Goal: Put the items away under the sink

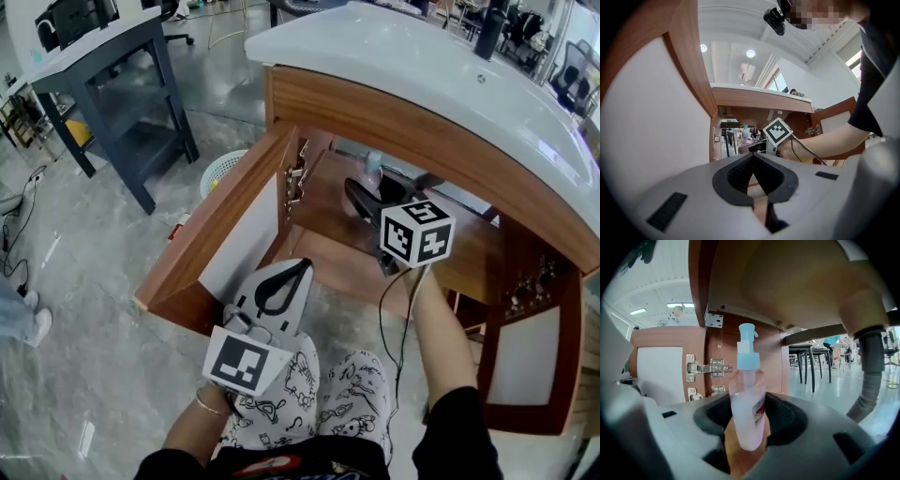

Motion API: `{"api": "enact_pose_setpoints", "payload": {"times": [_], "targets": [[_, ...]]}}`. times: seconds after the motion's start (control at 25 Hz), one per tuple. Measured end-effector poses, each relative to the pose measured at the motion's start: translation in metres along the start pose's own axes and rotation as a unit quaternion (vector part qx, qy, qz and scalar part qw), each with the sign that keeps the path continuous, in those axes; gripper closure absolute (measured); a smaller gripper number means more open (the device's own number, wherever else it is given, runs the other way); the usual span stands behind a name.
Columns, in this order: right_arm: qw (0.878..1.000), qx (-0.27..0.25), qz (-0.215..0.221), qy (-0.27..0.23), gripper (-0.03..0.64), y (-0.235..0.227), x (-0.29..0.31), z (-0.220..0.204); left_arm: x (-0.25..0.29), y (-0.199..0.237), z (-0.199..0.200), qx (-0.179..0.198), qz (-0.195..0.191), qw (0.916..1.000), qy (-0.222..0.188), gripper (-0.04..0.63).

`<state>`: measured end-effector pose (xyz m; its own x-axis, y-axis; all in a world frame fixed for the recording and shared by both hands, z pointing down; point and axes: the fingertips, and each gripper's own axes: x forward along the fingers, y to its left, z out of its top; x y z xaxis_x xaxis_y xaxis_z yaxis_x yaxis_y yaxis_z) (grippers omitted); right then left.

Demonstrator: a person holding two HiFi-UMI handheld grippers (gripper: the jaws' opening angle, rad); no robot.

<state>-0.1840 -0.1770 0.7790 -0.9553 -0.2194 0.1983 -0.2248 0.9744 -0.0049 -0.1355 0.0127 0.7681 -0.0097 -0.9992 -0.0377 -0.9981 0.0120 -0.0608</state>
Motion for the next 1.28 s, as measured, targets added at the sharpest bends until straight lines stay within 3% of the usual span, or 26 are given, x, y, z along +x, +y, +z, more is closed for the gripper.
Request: {"api": "enact_pose_setpoints", "payload": {"times": [0.6,1.28], "targets": [[0.999,-0.015,-0.002,0.030,0.402,-0.001,0.016,-0.013,-0.005,0.003,0.005,0.011,0.003,0.9999,-0.004,0.588],[1.000,-0.001,-0.014,-0.015,0.396,-0.006,0.018,-0.012,-0.006,0.002,0.006,0.006,0.003,0.9999,-0.009,0.588]]}}
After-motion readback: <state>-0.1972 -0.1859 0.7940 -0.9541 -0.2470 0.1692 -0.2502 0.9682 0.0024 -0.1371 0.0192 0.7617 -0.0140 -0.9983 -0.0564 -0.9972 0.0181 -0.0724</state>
